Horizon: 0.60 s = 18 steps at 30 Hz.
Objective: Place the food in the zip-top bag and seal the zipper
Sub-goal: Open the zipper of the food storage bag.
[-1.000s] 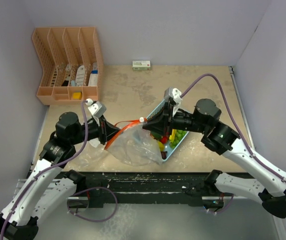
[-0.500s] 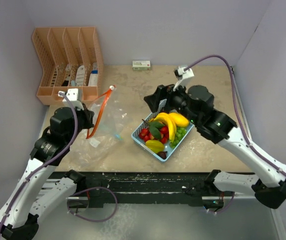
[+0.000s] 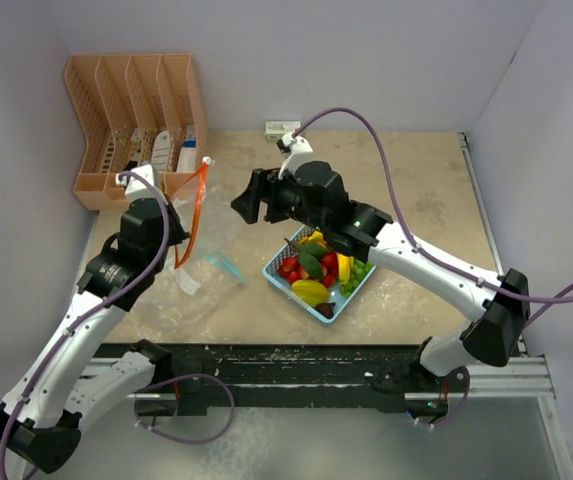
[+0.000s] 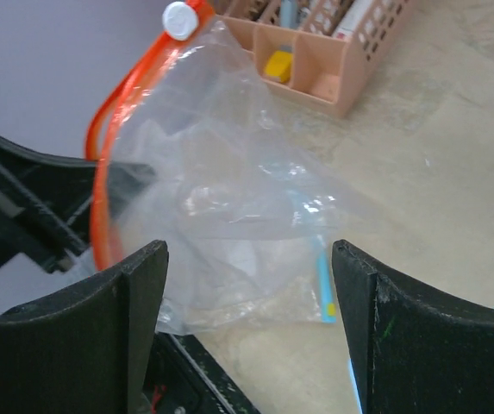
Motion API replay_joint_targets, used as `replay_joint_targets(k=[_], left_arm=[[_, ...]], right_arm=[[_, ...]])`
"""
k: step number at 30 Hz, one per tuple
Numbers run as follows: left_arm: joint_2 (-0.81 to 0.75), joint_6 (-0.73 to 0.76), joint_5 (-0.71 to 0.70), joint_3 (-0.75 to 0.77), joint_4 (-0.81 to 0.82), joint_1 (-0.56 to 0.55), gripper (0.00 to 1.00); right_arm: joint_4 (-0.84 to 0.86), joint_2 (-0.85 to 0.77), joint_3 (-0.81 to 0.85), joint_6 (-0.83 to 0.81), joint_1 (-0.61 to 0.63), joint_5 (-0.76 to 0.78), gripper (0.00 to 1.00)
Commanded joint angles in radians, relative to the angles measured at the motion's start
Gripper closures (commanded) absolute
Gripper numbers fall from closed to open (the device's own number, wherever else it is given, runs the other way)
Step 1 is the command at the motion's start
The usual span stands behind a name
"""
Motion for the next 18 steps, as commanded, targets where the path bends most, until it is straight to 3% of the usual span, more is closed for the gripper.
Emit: replay_joint_targets(k=[1,8,13,18], left_arm=[[0.003,-0.039,-0.066,0.002,0.081,0.003,1.00],[0.057,-0.073,-0.039,-0.036,0.131,0.004,1.00],[0.047,-0.085,-0.027,-0.058,0.160,0.004,1.00],[0.038,-0.081,-0.018,-0.062,0.166,0.004,1.00]], right_arm=[[0.127,-0.003,0.086,0.045,0.023,-0.024,0.22],[0.148,0.096,0.179,0.115,0.077,-0.031,0.24],[0.010,0.211,0.336,0.106,0.102,0.042,0.24],[-0.029,0.257,0.350,0.138,0.104,0.079,0.24]])
